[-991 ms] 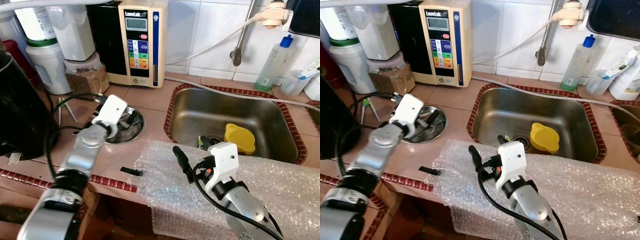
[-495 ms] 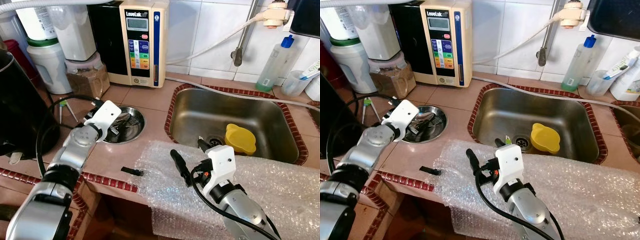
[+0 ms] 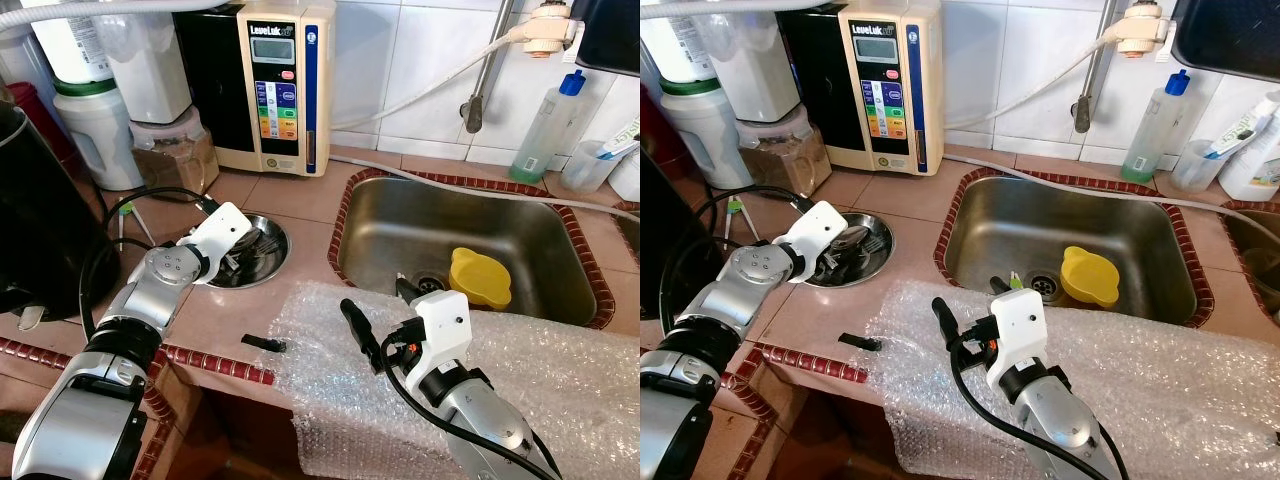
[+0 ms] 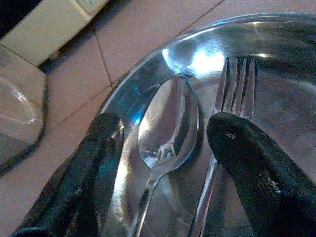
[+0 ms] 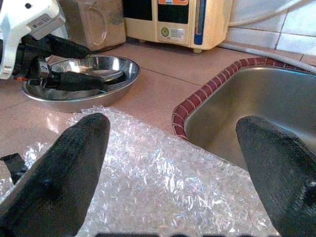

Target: Kitchen organization

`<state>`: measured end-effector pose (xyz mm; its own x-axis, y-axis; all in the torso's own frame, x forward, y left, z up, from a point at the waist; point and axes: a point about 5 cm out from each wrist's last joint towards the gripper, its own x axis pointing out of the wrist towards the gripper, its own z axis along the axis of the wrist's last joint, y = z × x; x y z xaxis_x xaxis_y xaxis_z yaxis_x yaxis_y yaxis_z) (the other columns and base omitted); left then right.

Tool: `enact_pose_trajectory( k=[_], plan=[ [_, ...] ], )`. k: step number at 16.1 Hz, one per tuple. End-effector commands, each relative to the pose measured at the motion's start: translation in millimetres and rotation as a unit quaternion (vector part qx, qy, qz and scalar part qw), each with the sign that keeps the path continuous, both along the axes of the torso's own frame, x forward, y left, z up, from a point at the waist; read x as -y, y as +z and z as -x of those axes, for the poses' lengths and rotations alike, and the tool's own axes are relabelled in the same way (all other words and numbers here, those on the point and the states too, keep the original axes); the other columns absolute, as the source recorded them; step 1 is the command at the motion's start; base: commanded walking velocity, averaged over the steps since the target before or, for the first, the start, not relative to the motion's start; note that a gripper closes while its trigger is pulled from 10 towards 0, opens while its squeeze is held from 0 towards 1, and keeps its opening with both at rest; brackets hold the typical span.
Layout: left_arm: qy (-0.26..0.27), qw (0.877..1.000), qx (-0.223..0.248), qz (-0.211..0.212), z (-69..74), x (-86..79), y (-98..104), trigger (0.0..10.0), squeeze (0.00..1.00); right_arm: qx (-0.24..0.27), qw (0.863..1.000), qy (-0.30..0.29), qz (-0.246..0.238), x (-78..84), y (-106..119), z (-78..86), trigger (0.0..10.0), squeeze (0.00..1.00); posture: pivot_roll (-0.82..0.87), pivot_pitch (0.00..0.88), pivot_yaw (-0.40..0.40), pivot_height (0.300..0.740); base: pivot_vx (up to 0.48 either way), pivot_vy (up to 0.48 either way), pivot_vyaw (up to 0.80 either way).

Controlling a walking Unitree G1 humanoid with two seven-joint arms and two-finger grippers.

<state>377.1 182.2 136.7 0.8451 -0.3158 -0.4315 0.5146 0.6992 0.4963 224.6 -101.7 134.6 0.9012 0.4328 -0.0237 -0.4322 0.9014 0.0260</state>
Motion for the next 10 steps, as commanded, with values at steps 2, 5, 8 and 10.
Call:
enact_pose_trajectory(
  k=[2,5,8,10],
  plan=[
    [0.01,0.998,-0.064,0.021,6.2,-2.3,-17.0,0.0,0.0,0.007,1.0,0.002,0.001,-0.6,2.9,-1.1,10.0,0.0,0.06,0.0,0.043,0.74,0.0,0.0,0.0],
    [0.015,0.996,-0.075,0.051,6.8,2.0,-17.1,0.0,0.0,0.007,1.0,0.003,0.002,-1.0,2.5,-1.1,10.0,0.0,0.06,0.0,0.043,0.74,0.0,0.0,0.0],
    [0.009,0.994,-0.091,0.058,9.1,4.9,-19.3,0.0,0.0,0.007,1.0,0.003,0.005,-0.6,1.7,-1.5,10.0,0.0,0.06,0.0,0.043,0.74,0.0,0.0,0.0],
    [0.008,0.992,-0.103,0.071,10.3,4.6,-19.2,0.0,0.0,0.007,1.0,0.004,0.006,-0.7,1.6,-1.8,10.0,0.0,0.06,0.0,0.041,0.74,0.0,0.0,0.0]
  ],
)
